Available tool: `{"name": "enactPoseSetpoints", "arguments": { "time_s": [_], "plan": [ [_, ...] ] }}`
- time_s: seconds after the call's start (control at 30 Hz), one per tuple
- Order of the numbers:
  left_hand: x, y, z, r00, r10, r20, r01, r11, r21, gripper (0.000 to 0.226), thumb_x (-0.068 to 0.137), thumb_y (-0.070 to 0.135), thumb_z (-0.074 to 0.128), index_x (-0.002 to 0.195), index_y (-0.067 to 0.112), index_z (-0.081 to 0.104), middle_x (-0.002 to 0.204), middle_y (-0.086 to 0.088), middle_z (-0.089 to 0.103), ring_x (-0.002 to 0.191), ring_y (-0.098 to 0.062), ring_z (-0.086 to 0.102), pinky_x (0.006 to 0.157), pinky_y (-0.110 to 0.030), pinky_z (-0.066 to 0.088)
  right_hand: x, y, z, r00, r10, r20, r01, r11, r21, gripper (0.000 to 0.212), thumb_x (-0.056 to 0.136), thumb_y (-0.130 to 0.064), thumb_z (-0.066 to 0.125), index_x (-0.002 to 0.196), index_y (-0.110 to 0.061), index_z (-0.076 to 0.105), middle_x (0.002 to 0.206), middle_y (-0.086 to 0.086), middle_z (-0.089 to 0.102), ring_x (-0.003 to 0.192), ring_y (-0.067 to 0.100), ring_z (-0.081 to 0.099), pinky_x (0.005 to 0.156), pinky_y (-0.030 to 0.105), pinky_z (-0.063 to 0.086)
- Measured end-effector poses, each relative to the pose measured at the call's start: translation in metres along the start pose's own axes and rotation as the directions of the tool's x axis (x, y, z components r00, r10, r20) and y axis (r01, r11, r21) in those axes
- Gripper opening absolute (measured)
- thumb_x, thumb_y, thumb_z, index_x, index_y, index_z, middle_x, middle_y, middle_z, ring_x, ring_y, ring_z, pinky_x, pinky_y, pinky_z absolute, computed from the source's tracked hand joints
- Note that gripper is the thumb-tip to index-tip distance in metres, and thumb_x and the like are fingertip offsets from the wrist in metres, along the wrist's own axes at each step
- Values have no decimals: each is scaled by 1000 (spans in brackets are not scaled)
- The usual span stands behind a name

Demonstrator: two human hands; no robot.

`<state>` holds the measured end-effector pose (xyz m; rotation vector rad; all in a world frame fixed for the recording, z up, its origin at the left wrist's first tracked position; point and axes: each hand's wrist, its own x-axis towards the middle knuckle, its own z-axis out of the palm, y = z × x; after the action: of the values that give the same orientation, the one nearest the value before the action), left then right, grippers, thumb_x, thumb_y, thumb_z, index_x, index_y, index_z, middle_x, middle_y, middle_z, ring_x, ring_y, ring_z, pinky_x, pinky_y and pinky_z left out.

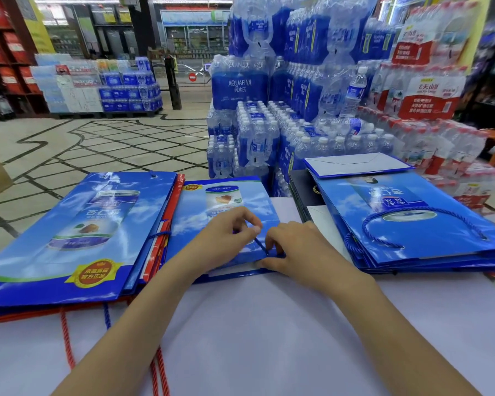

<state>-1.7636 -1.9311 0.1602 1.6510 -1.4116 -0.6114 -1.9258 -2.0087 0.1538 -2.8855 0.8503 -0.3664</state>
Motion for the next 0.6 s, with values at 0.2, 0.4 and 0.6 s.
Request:
{"name": "enactPoseSetpoints", "arguments": {
  "time_s": [0.2,0.4,0.6],
  "plan": [
    [0,0,-28,961,-34,-275,-55,950,-308,14,94,6,58,96,17,66,92,-3,70,82,-7,64,77,-22,48,-2,1,-1,998,37,50,-44,990,135,50,82,-72,53,75,-24,64,77,-6,56,78,10,50,74,29,33],
    [4,-9,-34,936,-15,-353,-23,994,-103,35,89,-4,53,95,28,66,106,12,66,98,-1,59,81,-19,43,-1,-2,-3,986,167,12,-168,985,37,45,93,-52,54,61,-23,45,68,-6,54,77,18,50,72,30,32],
    [6,-32,-15,999,34,10,-34,854,518,22,98,23,49,115,26,62,125,4,55,116,-16,49,102,-35,38,-6,-11,4,911,386,-144,-406,900,-157,37,99,-52,43,107,-18,57,110,4,58,101,26,59,68,31,33]
  ]
}}
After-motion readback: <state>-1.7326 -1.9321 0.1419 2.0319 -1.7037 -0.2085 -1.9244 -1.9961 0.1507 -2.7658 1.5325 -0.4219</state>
